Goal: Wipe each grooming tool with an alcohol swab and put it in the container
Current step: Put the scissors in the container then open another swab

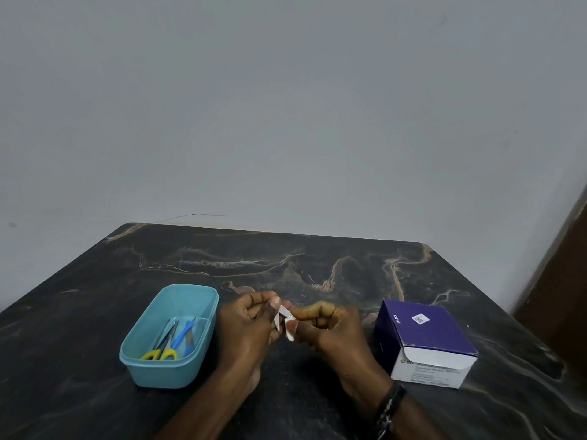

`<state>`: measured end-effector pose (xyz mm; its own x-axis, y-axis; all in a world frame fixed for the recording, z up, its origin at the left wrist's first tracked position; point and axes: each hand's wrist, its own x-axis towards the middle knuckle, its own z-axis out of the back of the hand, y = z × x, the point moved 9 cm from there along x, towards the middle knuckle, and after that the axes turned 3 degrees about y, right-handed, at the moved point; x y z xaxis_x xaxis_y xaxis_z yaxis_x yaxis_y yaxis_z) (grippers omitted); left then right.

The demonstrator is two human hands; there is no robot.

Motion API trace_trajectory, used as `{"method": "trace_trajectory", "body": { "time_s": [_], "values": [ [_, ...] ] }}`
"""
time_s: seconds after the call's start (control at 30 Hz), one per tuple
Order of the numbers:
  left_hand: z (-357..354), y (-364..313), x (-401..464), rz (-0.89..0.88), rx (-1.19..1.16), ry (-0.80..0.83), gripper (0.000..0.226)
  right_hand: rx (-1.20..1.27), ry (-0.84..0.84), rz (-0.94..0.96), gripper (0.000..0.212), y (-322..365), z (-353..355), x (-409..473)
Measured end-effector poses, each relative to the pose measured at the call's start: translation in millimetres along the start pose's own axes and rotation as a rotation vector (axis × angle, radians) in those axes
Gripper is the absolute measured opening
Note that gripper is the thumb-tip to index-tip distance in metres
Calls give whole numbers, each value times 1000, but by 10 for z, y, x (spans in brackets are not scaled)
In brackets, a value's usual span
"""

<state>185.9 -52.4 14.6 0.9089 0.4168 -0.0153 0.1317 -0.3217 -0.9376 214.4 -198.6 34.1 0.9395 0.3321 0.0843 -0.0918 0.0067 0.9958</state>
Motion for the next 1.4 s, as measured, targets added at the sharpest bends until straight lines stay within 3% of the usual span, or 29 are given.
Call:
{"method": "trace_trajectory", "body": {
  "time_s": [0.63, 1.4],
  "values": [
    [75, -209, -58, -99, -82, -80, 8, -23, -14, -12, 11, -48, -81, -5],
    [43, -176, -42, -72, -109, -57, 11, -59, -112, 11, 3, -12, 54, 3]
  ]
}}
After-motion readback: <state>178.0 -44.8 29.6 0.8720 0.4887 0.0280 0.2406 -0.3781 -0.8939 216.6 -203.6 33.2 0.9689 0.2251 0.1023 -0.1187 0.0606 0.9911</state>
